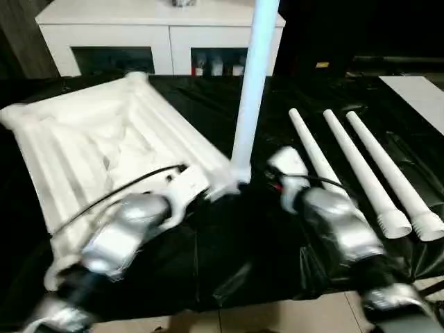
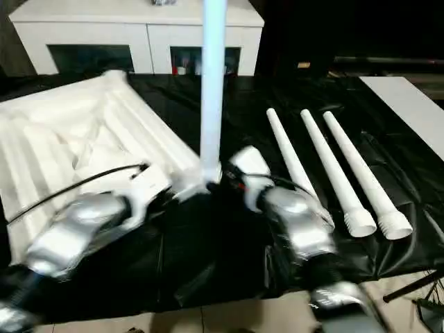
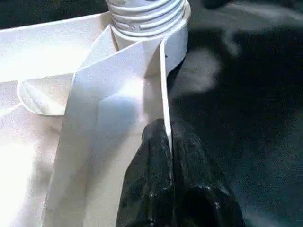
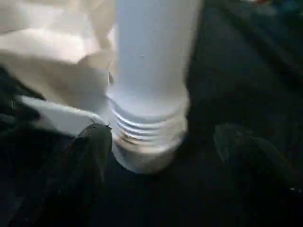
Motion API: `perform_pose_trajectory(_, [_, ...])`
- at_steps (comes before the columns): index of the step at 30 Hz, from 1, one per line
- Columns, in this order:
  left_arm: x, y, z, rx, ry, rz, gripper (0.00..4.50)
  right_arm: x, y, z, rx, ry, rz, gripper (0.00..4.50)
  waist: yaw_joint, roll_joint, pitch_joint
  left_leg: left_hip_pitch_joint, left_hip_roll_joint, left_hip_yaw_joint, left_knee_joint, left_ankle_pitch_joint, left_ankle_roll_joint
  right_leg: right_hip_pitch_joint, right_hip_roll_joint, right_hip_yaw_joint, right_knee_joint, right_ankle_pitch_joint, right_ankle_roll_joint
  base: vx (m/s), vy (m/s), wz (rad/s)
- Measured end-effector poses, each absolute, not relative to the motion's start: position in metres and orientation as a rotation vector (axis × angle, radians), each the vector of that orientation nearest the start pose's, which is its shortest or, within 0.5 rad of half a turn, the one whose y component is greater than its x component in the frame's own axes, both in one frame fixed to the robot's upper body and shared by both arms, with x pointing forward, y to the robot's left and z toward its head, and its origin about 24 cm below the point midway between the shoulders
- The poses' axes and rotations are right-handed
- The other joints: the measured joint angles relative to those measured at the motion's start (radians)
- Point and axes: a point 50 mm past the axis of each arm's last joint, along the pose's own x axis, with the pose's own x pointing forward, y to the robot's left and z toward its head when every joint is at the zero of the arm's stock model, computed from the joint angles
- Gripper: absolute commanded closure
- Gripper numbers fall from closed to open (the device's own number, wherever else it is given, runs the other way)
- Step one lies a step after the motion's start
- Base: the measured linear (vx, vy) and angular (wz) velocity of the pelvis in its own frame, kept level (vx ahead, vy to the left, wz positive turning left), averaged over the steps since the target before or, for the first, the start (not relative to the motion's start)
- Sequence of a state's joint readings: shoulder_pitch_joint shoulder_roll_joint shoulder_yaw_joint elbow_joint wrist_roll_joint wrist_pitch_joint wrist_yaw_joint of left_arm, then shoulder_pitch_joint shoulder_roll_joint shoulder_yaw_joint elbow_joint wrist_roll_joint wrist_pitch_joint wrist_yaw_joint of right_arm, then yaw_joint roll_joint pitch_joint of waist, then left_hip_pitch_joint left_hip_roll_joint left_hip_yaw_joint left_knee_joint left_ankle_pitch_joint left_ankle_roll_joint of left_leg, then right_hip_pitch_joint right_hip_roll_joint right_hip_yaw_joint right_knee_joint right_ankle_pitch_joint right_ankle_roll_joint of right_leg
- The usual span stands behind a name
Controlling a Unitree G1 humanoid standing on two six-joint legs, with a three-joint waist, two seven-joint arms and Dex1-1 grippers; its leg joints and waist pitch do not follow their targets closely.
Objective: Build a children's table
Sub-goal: Insert table leg to table base
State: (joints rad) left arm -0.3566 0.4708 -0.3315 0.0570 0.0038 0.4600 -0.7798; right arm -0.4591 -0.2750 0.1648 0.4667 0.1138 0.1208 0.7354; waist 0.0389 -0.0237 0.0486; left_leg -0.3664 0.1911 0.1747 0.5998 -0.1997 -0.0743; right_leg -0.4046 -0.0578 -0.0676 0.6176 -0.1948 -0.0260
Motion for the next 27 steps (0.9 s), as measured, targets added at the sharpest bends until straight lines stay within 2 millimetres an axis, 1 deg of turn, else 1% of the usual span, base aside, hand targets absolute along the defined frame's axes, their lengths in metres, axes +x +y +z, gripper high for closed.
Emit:
perform_pose_trajectory(4, [0.2793, 0.1421, 0.0600, 0.466, 0.476, -1.027, 4.50, 0.3123, -0.1267, 0.0480, -0.183, 0.249, 0.958, 0.71, 0.003, 0.001, 0.001, 0.000, 0.000, 0.000, 0.001, 0.000, 0.000, 0.001, 0.000, 0.000, 0.000, 0.001, -0.001, 0.000, 0.000, 0.00])
perform_pose_trajectory(8, [0.2759, 0.1361, 0.0588, 0.467, 0.477, -1.079, 4.50, 0.3093, -0.1255, 0.0516, -0.203, 0.255, 1.008, 0.71, 0.020, 0.001, 0.001, 0.000, 0.000, 0.001, 0.002, 0.000, 0.000, 0.002, -0.001, 0.000, -0.001, 0.001, -0.001, 0.000, 0.000, 0.00])
perform_pose_trajectory(12, [0.2755, 0.1366, 0.0590, 0.472, 0.475, -1.087, 4.50, 0.3079, -0.1270, 0.0502, -0.205, 0.266, 1.018, 0.71, 0.022, 0.001, 0.001, 0.000, 0.000, 0.001, 0.002, 0.000, 0.000, 0.002, -0.001, 0.000, 0.000, 0.001, -0.001, 0.000, 0.000, 0.00])
perform_pose_trajectory(14, [0.2754, 0.1369, 0.0590, 0.472, 0.476, -1.090, 4.50, 0.3074, -0.1263, 0.0494, -0.200, 0.269, 1.024, 0.99, 0.022, 0.001, 0.001, 0.000, 0.000, 0.001, 0.002, 0.000, 0.000, 0.002, -0.001, 0.000, 0.000, 0.001, -0.001, 0.000, 0.000, 0.00])
perform_pose_trajectory(15, [0.2753, 0.1370, 0.0590, 0.472, 0.477, -1.091, 4.50, 0.3074, -0.1260, 0.0492, -0.198, 0.270, 1.025, 0.99, 0.022, 0.001, 0.001, 0.000, 0.000, 0.001, 0.002, 0.000, 0.000, 0.002, -0.001, 0.000, 0.000, 0.001, -0.001, 0.000, 0.000, 0.00])
perform_pose_trajectory(20, [0.2751, 0.1371, 0.0591, 0.471, 0.479, -1.096, 4.50, 0.3074, -0.1264, 0.0488, -0.194, 0.275, 1.024, 1.49, 0.022, 0.001, 0.001, 0.000, 0.000, 0.001, 0.002, 0.000, 0.000, 0.002, -0.001, 0.000, -0.001, 0.001, -0.001, 0.000, 0.000, 0.00])
perform_pose_trajectory(21, [0.2751, 0.1372, 0.0591, 0.472, 0.479, -1.096, 4.50, 0.3074, -0.1264, 0.0486, -0.192, 0.277, 1.024, 1.49, 0.022, 0.001, 0.001, 0.000, 0.000, 0.001, 0.002, 0.000, 0.000, 0.002, -0.001, 0.000, 0.000, 0.001, -0.001, 0.000, 0.000, 0.00])
perform_pose_trajectory(22, [0.2750, 0.1374, 0.0591, 0.472, 0.480, -1.097, 4.50, 0.3074, -0.1263, 0.0486, -0.190, 0.278, 1.024, 1.66, 0.022, 0.001, 0.001, 0.000, 0.000, 0.001, 0.002, 0.000, 0.000, 0.002, -0.001, 0.000, 0.000, 0.001, -0.001, 0.000, 0.000, 0.00])
perform_pose_trajectory(27, [0.2748, 0.1383, 0.0591, 0.470, 0.482, -1.099, 4.50, 0.3072, -0.1257, 0.0484, -0.186, 0.279, 1.028, 1.77, 0.022, 0.001, 0.001, 0.000, 0.000, 0.001, 0.002, 0.000, 0.000, 0.002, -0.001, 0.000, 0.000, 0.001, -0.001, 0.000, 0.000, 0.00])
